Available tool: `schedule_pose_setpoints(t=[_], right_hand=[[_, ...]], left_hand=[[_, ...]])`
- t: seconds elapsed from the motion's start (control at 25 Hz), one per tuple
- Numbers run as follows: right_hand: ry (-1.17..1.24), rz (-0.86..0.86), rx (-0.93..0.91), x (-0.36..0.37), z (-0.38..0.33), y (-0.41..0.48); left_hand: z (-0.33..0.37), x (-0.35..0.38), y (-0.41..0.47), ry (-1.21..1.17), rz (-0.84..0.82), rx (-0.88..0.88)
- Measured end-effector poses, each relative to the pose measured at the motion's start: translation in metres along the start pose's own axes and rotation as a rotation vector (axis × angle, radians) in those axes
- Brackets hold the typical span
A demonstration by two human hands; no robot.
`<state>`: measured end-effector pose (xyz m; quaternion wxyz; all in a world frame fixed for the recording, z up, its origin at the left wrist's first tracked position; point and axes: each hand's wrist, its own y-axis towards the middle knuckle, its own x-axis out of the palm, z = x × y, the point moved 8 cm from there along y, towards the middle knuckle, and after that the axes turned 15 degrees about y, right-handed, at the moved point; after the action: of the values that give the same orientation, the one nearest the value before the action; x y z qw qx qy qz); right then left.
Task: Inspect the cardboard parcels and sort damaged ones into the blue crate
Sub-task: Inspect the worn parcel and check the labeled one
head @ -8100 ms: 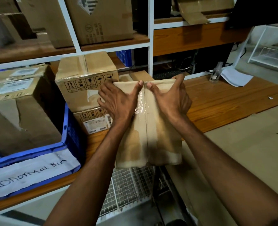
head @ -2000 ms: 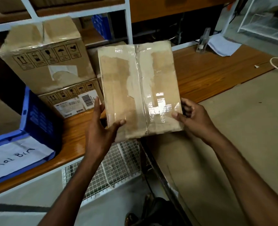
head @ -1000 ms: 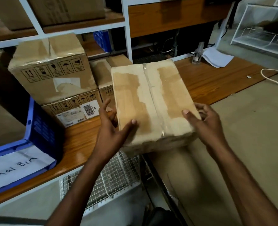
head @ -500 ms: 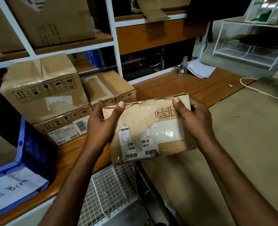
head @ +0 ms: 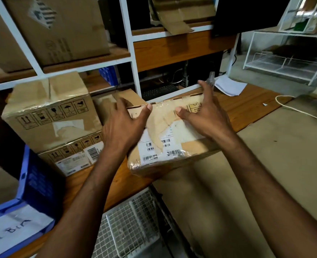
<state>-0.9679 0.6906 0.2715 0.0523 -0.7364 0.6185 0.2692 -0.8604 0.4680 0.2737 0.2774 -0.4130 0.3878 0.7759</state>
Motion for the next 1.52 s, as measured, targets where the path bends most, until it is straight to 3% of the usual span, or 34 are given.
schedule_pose_setpoints(t=[0.16, 0.24, 0.48, 0.6, 0.68, 0.76, 0.84, 0.92, 1.0, 1.16, 1.36, 1.44, 1.52], right_hand=[[-0.188, -0.095, -0.019, 0.003, 0.000, 0.010], [-0.203, -0.065, -0.042, 0.005, 0.001, 0.015], [-0.205, -0.094, -0.029, 0.021, 0.000, 0.017], [-0.153, 0.036, -0.094, 0.016, -0.007, 0.021], [-0.129, -0.119, -0.051, 0.021, 0.001, 0.028], [0.069, -0.281, 0.043, 0.021, 0.012, 0.029], [0.173, -0.208, 0.062, 0.014, 0.015, 0.034], [0.100, -0.133, 0.046, 0.012, 0.013, 0.035], [0.067, -0.113, 0.082, 0.013, 0.019, 0.028], [0.168, 0.087, 0.091, 0.003, 0.022, 0.019], [0.455, -0.174, 0.271, 0.008, 0.036, 0.010], [0.431, -0.062, 0.238, 0.005, 0.041, 0.010], [0.296, 0.033, 0.156, 0.007, 0.037, 0.005]], left_hand=[[0.019, 0.006, 0.009, 0.113, 0.039, 0.249], [0.020, 0.005, 0.012, 0.096, 0.083, 0.241], [0.031, 0.014, 0.021, 0.312, -0.008, 0.240], [0.039, 0.017, 0.028, 0.197, -0.073, 0.247], [0.031, 0.015, 0.030, 0.127, -0.131, 0.259], [0.018, 0.019, 0.026, 0.018, -0.212, 0.240], [0.008, 0.018, 0.023, -0.168, -0.168, 0.150], [0.004, 0.016, 0.020, -0.221, -0.101, 0.093], [-0.002, 0.022, 0.015, -0.272, -0.164, 0.056], [-0.027, 0.040, 0.004, -0.621, -0.286, -0.198], [-0.021, 0.037, 0.007, -0.553, -0.340, -0.090], [-0.026, 0.035, 0.013, -0.518, -0.328, -0.062], [-0.026, 0.024, 0.015, -0.324, -0.192, 0.022]])
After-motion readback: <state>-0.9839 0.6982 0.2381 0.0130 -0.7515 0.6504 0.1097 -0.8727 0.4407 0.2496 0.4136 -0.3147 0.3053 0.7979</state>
